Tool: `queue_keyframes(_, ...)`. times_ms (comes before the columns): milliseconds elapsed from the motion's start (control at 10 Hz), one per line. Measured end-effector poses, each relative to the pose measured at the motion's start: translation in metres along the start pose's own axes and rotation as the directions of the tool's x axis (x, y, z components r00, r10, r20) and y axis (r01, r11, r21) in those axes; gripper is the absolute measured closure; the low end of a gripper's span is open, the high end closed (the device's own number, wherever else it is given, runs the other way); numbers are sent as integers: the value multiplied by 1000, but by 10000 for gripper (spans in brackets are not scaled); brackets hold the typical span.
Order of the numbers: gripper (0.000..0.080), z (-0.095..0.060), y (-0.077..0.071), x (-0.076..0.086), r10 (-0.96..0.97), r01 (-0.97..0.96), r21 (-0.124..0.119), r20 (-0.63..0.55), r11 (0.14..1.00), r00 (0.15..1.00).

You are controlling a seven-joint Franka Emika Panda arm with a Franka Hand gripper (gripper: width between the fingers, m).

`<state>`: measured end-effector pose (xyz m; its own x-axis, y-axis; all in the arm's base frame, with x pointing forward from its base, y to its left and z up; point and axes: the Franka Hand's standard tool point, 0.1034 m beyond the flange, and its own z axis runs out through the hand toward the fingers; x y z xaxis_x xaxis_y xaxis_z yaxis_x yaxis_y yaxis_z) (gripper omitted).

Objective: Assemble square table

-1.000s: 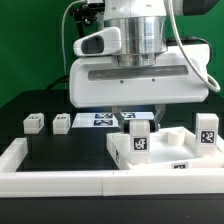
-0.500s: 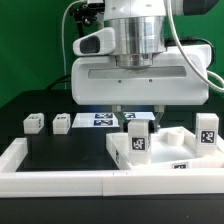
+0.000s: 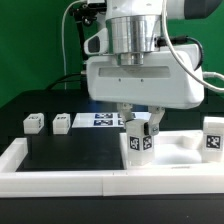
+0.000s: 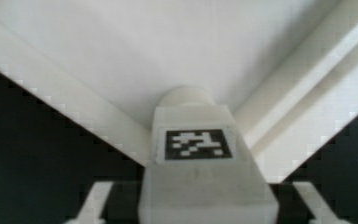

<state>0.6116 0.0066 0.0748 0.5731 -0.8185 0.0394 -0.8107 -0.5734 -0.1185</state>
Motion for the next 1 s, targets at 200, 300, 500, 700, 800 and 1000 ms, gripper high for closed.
queue_keyframes(200, 507, 0, 0, 0, 218, -218, 8, 5, 976, 976)
queue_keyframes(300, 506, 0, 0, 1, 283, -283, 11, 10, 959, 959)
queue_keyframes(500, 506, 0, -1, 0, 406, -406, 13, 16, 914, 914)
queue_keyframes(700, 506, 0, -3, -3, 574, -574, 8, 21, 819, 819)
queue_keyframes(800, 506, 0, -4, -4, 632, -632, 6, 18, 775, 775)
queue_keyframes(1000, 506, 1, -3, -2, 708, -708, 0, 10, 706, 706)
